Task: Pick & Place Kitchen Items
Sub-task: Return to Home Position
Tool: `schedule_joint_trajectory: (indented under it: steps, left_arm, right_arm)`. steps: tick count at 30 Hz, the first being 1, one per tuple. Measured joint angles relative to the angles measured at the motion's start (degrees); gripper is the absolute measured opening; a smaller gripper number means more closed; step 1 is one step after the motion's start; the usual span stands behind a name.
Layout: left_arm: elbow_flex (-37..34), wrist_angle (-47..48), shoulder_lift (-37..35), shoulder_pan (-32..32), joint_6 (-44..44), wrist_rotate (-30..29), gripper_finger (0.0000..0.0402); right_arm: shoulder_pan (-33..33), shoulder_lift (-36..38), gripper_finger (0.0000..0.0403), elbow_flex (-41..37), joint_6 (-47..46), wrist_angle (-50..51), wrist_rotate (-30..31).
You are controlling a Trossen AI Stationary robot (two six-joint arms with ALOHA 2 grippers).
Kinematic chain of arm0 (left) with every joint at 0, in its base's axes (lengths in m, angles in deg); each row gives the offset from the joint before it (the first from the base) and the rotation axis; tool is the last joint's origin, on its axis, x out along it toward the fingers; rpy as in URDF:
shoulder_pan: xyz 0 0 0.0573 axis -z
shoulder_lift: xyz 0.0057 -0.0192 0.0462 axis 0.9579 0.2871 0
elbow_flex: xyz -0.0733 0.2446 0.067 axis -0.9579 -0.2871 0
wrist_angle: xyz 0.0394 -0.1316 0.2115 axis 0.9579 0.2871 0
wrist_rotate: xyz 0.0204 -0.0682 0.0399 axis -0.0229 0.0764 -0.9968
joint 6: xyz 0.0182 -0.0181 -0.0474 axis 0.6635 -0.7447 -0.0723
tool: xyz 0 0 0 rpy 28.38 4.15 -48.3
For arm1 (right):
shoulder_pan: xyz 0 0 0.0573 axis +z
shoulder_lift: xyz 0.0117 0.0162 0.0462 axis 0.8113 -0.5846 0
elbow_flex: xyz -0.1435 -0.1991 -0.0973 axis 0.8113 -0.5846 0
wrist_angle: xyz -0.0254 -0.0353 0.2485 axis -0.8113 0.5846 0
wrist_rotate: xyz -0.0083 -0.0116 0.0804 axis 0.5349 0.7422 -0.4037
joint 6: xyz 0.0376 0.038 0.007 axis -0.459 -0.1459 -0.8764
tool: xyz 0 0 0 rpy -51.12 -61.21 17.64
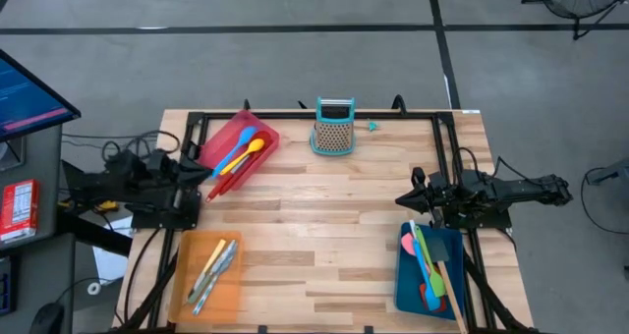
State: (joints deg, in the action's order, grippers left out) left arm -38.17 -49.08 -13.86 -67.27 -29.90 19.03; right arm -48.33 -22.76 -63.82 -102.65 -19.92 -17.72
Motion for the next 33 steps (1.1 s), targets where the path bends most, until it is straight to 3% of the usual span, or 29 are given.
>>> schedule_joint_trajectory:
  steps: [17, 26, 33]
  left_arm:
    - [-19.4, -18.7, -0.8, 0.0, -4.6, -0.1, 0.0001]
    - [-19.4, -17.4, 1.3, 0.0, -3.0, -1.1, 0.0001]
    - [-19.4, -11.6, 5.2, 0.0, -8.2, -0.6, 0.0001]
  right_arm:
    - [0.0, 0.0, 0.0010, 0.0, 0.0, 0.0, 0.0]
    - [0.0, 0.0, 0.0010, 0.0, 0.0, 0.0, 0.0]
    - [0.0, 0.0, 0.0010, 0.0, 0.0, 0.0, 0.0]
